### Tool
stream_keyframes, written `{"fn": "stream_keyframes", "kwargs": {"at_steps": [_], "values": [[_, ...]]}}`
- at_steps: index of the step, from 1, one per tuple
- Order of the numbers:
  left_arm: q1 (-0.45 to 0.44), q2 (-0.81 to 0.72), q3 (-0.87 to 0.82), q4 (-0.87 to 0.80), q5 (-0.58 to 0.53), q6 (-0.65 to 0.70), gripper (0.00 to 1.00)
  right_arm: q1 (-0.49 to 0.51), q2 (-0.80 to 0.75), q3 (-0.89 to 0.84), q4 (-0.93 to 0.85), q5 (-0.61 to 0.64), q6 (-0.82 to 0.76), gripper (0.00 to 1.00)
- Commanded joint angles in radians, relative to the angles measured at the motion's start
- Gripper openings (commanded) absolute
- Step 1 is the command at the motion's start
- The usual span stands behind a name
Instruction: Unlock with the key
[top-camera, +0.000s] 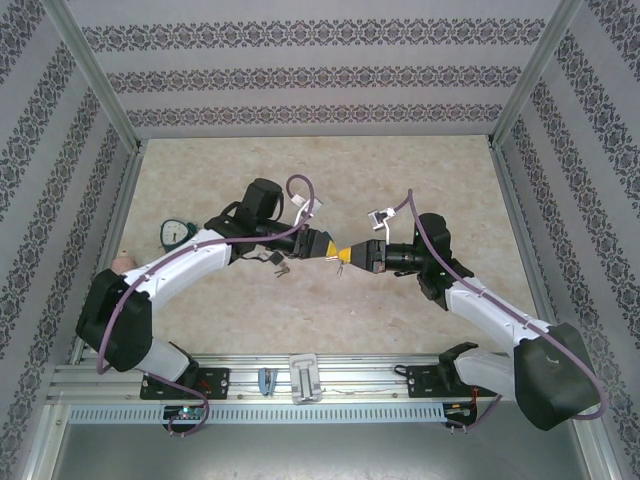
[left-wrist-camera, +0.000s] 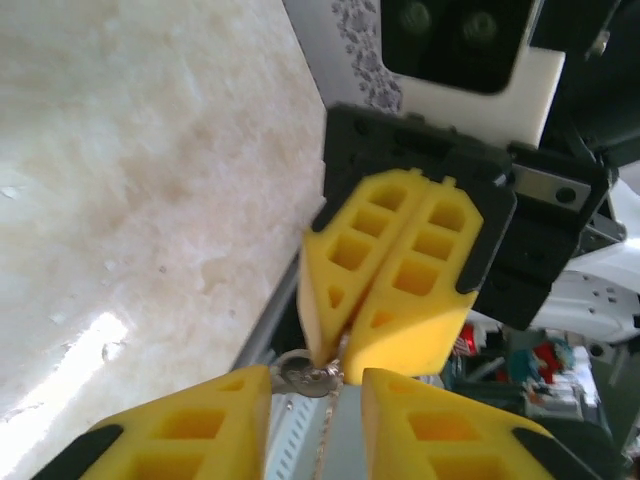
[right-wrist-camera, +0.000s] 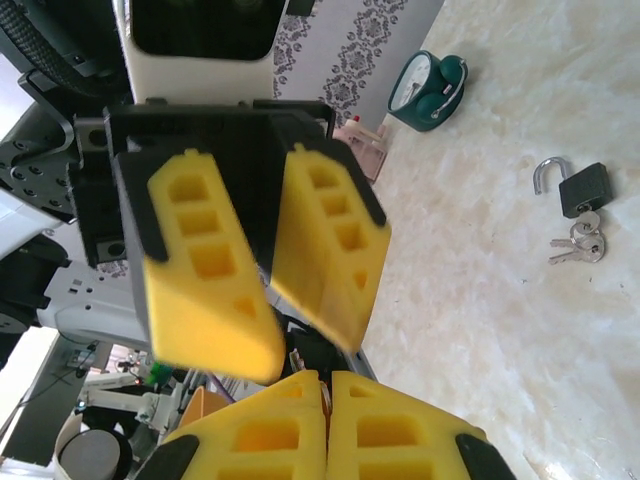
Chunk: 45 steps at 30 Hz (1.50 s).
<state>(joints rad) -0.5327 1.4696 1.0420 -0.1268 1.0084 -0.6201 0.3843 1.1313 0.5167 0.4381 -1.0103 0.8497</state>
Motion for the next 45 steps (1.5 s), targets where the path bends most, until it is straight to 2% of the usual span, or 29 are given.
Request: {"fn": "stream_keyframes", "kwargs": {"at_steps": [1,5,9,15,25,28,32,35,38,45], "values": [[0.048,-0.084,-0.091,0.243,-0.082,-0.152,0.36,0.011,-0.035,-0.008,0.049,0.092,0.002,0.0],[0.063,-0.121,-0.232,0.584,-0.148,-0.367,0.43,0.017,-0.049,-0.033,0.115,0.22,0.055,0.0],[0.054,-0.11,-0.32,0.792,-0.206,-0.481,0.44,0.044,-0.064,-0.068,0.201,0.349,0.103,0.0],[0.007,-0.098,-0.344,0.883,-0.287,-0.491,0.46,0.104,-0.053,-0.084,0.262,0.481,0.117,0.0],[-0.025,-0.056,-0.337,0.941,-0.293,-0.502,0.46,0.151,-0.022,-0.11,0.376,0.545,0.156,0.0],[-0.032,-0.041,-0.331,0.963,-0.282,-0.514,0.41,0.155,-0.018,-0.115,0.39,0.559,0.162,0.0],[-0.038,-0.017,-0.326,1.004,-0.266,-0.536,0.29,0.156,-0.019,-0.126,0.409,0.59,0.168,0.0],[-0.039,-0.005,-0.325,1.031,-0.258,-0.551,0.17,0.157,-0.012,-0.117,0.401,0.589,0.164,0.0],[-0.039,0.003,-0.319,1.041,-0.251,-0.554,0.0,0.159,0.008,-0.109,0.401,0.572,0.166,0.0],[-0.033,-0.014,-0.316,0.985,-0.259,-0.524,0.0,0.16,0.032,-0.087,0.368,0.468,0.145,0.0]]}}
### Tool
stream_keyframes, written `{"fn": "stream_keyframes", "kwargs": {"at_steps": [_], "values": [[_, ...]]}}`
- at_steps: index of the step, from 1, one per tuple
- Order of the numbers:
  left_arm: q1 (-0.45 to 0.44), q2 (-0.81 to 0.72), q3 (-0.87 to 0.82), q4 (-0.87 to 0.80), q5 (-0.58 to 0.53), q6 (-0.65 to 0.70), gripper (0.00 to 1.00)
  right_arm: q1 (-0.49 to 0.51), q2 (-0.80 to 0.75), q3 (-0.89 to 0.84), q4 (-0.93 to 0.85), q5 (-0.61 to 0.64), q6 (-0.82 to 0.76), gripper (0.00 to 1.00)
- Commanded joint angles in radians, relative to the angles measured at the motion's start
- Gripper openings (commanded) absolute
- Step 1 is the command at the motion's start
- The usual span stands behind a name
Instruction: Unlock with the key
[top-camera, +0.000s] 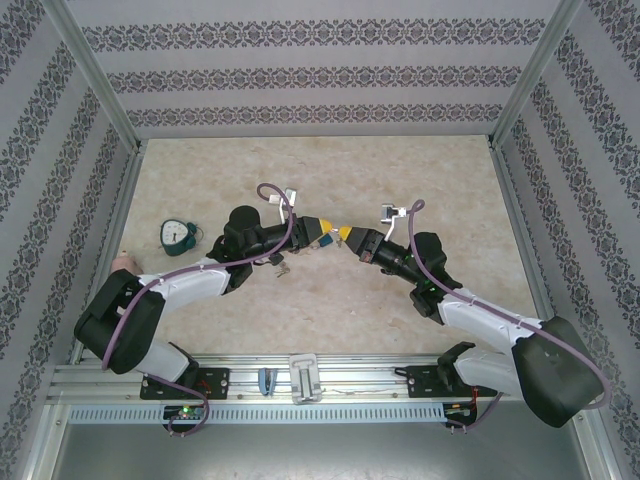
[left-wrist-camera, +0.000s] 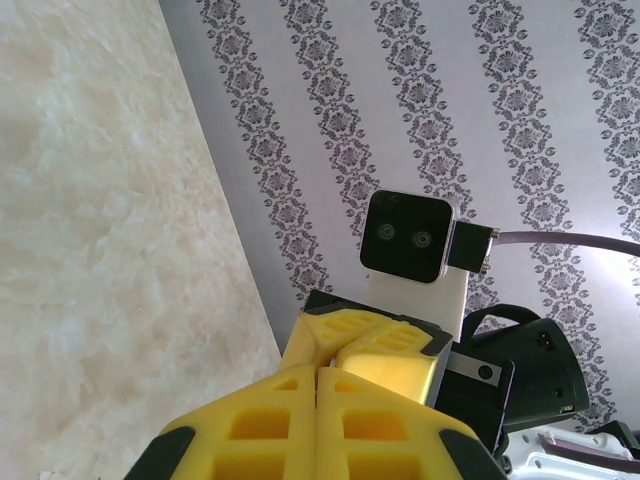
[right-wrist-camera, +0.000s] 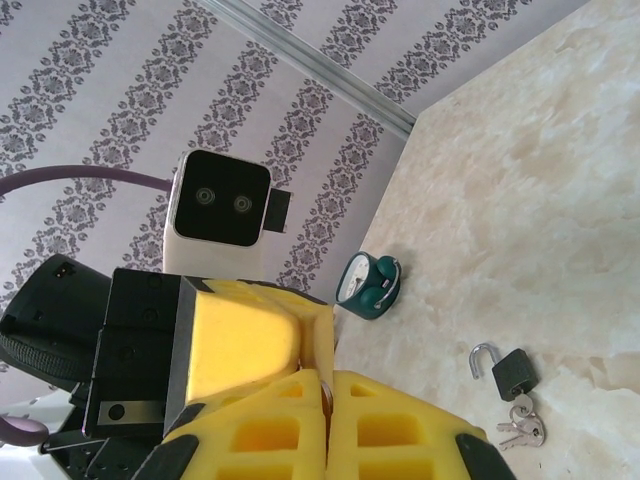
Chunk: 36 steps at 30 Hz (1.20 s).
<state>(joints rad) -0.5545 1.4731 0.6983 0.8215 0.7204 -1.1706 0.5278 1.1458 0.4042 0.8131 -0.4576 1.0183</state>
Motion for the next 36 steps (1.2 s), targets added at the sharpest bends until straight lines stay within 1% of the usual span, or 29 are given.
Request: {"fn": "stream_keyframes", "kwargs": {"at_steps": [1,5,8,11,19,25,28,31,32,33,34,36], "values": [[-0.01,-0.02,0.028,0.031,0.029,0.032,0.0,0.017,0.017,0.025,-0.011,-0.093,-0.026,0.0],[-0.004,-0.027,0.033,0.016,0.031,0.042,0.0,0.014,0.017,0.031,-0.02,-0.137,-0.034,0.0],[-0.002,-0.024,0.04,0.002,0.033,0.047,0.0,0.012,0.017,0.032,-0.024,-0.147,-0.038,0.0],[0.001,-0.027,0.042,-0.007,0.03,0.052,0.0,0.012,0.029,0.049,-0.026,-0.189,-0.039,0.0],[0.001,-0.032,0.037,-0.019,0.026,0.052,0.0,0.006,0.02,0.043,-0.026,-0.181,-0.045,0.0],[0.002,-0.033,0.039,-0.042,0.021,0.06,0.0,-0.012,-0.018,0.02,-0.018,-0.132,-0.039,0.0],[0.002,-0.024,0.037,-0.019,0.029,0.048,0.0,-0.014,-0.015,0.029,-0.032,-0.143,-0.044,0.0],[0.002,-0.019,0.041,-0.01,0.03,0.044,0.0,-0.011,0.005,0.036,-0.009,-0.161,-0.026,0.0],[0.002,-0.018,0.042,-0.011,0.028,0.046,0.0,-0.011,0.009,0.04,-0.006,-0.165,-0.021,0.05],[0.002,-0.017,0.043,-0.012,0.029,0.046,0.0,-0.009,0.013,0.041,0.0,-0.166,-0.017,0.13],[0.002,-0.016,0.043,-0.012,0.028,0.047,0.0,-0.01,0.014,0.042,0.004,-0.165,-0.015,0.19],[0.002,-0.017,0.044,-0.013,0.031,0.047,0.0,-0.009,0.012,0.046,0.006,-0.164,-0.014,0.2]]}}
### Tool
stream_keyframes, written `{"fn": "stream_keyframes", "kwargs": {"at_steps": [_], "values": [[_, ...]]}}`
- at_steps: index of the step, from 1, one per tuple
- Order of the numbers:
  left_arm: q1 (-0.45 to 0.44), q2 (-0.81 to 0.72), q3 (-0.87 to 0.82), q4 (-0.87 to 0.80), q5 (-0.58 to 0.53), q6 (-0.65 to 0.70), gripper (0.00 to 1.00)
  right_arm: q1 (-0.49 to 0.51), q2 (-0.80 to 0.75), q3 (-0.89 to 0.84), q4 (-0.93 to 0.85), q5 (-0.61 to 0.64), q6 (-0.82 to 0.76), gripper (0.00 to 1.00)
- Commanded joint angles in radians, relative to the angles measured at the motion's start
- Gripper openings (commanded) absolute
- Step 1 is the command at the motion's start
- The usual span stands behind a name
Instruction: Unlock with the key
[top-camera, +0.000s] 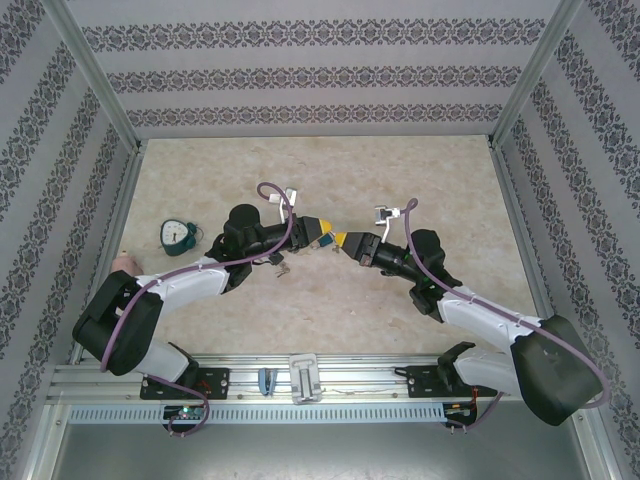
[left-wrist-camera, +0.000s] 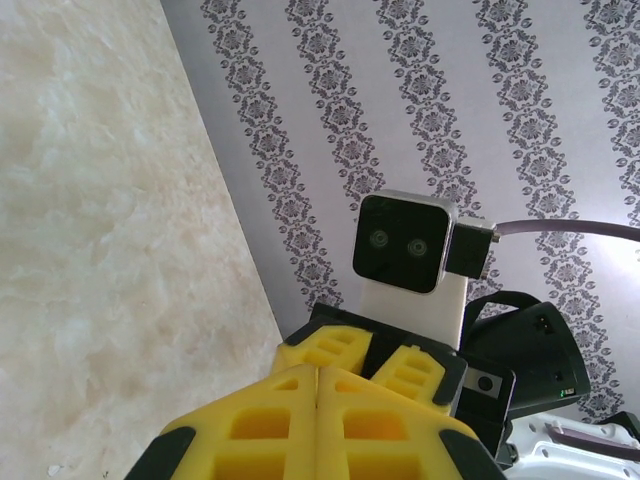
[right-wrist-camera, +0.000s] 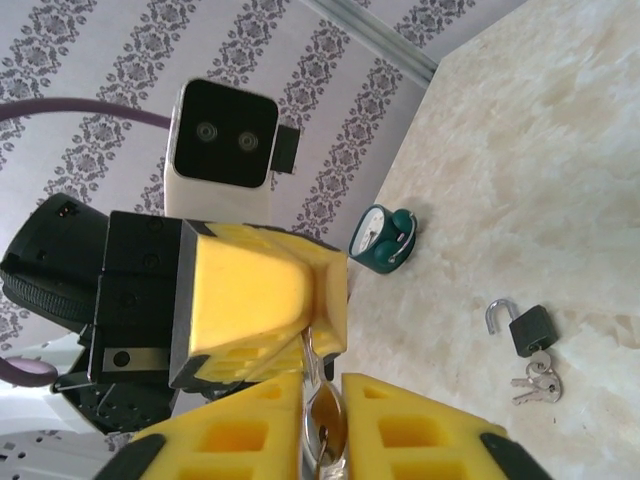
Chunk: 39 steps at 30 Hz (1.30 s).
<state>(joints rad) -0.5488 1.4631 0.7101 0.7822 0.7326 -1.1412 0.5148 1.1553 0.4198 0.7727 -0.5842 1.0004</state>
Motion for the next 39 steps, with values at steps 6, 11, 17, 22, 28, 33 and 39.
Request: {"fn": "stream_keyframes", "kwargs": {"at_steps": [6,11,17,22,28,33,39], "values": [[-0.003,-0.009,0.025,0.031,0.015,0.015,0.0,-0.001,0.003,0.031,0.04,-0.039,0.001,0.02],[-0.003,-0.009,0.02,0.035,0.012,0.015,0.0,-0.008,-0.005,0.026,0.045,-0.04,0.003,0.0],[0.014,-0.017,0.002,0.03,-0.013,0.006,0.1,-0.03,-0.035,0.004,0.027,-0.027,-0.008,0.0],[0.03,-0.067,0.009,-0.223,-0.109,0.087,0.44,-0.079,-0.091,-0.037,-0.022,-0.013,-0.022,0.0],[0.039,-0.044,0.097,-0.569,-0.225,0.187,0.51,-0.115,-0.169,-0.065,-0.156,0.026,-0.077,0.0],[0.047,0.071,0.21,-0.712,-0.29,0.232,0.52,-0.137,-0.2,-0.104,-0.228,0.067,-0.096,0.0],[0.05,0.292,0.403,-0.823,-0.331,0.267,0.54,-0.147,-0.228,-0.139,-0.243,0.076,-0.099,0.0]]}}
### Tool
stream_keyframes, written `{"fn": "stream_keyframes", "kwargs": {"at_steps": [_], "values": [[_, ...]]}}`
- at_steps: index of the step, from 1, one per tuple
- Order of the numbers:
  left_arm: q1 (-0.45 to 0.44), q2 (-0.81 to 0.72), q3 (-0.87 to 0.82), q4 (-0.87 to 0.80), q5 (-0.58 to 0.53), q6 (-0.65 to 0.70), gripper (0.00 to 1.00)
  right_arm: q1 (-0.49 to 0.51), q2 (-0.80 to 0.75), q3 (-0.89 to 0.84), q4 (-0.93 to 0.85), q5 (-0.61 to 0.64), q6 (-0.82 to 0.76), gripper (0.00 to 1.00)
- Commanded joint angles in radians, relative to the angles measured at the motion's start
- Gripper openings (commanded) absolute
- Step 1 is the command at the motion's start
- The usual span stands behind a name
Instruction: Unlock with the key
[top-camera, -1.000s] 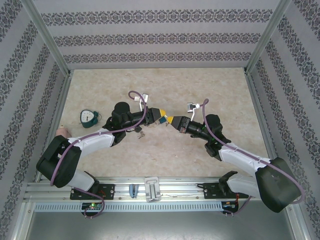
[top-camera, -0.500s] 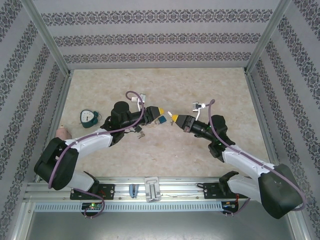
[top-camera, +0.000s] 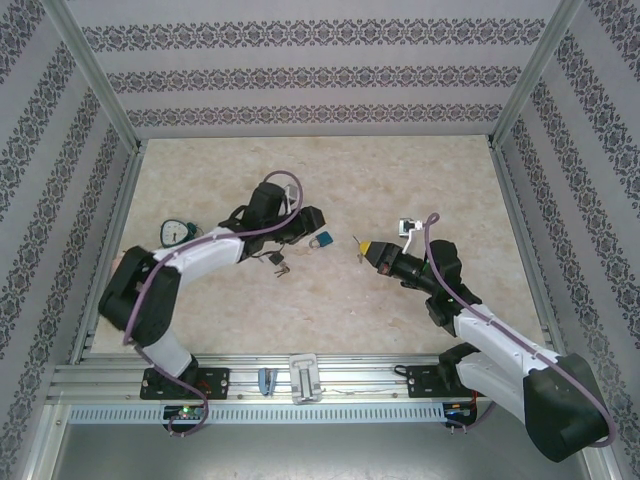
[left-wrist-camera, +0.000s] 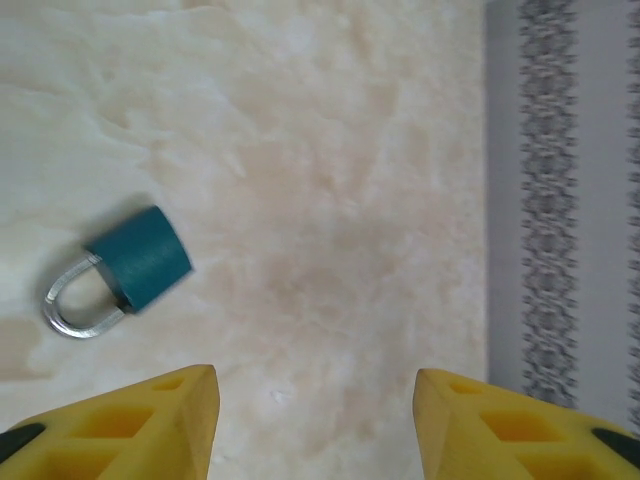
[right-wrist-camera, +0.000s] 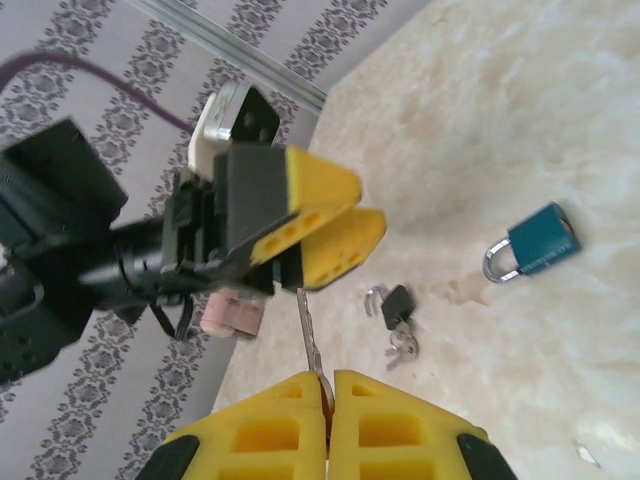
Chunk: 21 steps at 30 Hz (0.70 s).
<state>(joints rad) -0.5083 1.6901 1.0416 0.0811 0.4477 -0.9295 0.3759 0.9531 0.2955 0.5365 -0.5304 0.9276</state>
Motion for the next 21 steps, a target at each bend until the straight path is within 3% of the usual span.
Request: {"fn": "stream_keyframes", "kwargs": {"at_steps": [1,10,21], "values": [[0.01,0.106,0.115,-0.158,-0.058,0.065,0.54,-0.009,-0.033,-0.02,-0.012,0.024,-0.026,0.0],[0.011,0.365,0.386,-0.323,-0.095,0.13,0.56,-0.026,-0.089,-0.048,-0.066,0.037,-0.035,0.0],[0.01,0.488,0.543,-0.41,-0.048,0.174,0.52,-0.034,-0.067,-0.061,-0.052,0.038,-0.029,0.0]]}}
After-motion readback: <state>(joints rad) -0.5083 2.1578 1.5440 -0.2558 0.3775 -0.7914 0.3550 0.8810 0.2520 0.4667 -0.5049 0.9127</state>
